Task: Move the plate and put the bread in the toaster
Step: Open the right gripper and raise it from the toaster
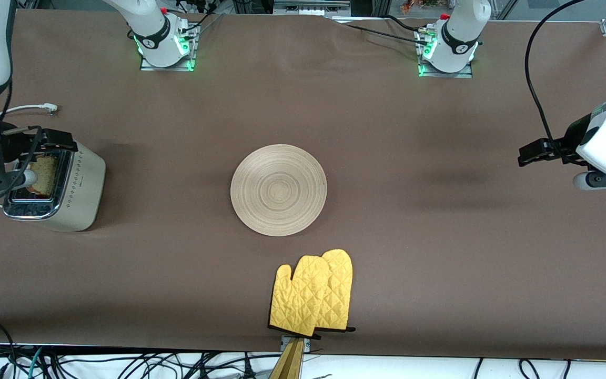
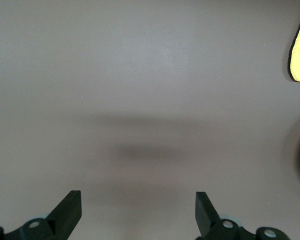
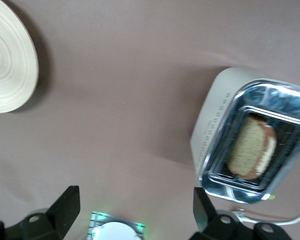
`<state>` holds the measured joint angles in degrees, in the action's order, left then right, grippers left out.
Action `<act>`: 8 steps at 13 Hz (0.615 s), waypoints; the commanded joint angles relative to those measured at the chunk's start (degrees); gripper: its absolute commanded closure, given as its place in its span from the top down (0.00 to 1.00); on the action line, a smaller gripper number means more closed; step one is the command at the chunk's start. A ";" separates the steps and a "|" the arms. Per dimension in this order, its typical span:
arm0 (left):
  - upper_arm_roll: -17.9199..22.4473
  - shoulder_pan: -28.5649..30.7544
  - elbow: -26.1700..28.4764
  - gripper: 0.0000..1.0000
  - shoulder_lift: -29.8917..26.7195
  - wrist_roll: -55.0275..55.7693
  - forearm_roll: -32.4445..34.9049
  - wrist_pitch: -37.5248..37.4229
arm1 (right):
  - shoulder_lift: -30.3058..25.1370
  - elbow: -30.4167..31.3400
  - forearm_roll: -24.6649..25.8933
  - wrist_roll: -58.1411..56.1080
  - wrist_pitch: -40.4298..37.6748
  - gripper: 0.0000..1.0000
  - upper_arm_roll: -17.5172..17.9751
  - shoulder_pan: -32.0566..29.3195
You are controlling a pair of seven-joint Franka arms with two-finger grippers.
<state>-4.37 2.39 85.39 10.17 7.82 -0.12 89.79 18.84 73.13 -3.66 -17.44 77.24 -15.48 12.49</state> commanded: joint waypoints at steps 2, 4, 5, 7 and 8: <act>-0.11 0.33 0.47 1.00 -0.85 -0.79 -0.67 -0.05 | -5.64 4.81 3.22 17.01 4.31 1.00 13.43 -10.27; -0.11 0.33 0.47 1.00 -0.76 -0.79 -0.67 -0.05 | -8.54 5.96 3.75 30.57 4.76 1.00 15.13 -10.99; -0.11 0.33 0.47 1.00 -0.85 -0.79 -0.67 -0.05 | -10.03 6.23 3.23 31.58 4.50 1.00 15.13 -11.08; -0.11 0.33 0.47 1.00 -0.85 -0.79 -0.67 -0.05 | -13.11 8.42 3.31 28.71 4.24 1.00 15.39 -11.08; -0.11 0.33 0.47 1.00 -0.85 -0.79 -0.67 -0.05 | -14.08 10.26 3.31 24.68 4.84 1.00 15.39 -11.17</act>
<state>-4.38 2.39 85.40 10.17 7.82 -0.12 89.79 9.27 77.60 -1.11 10.51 80.60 -1.48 2.58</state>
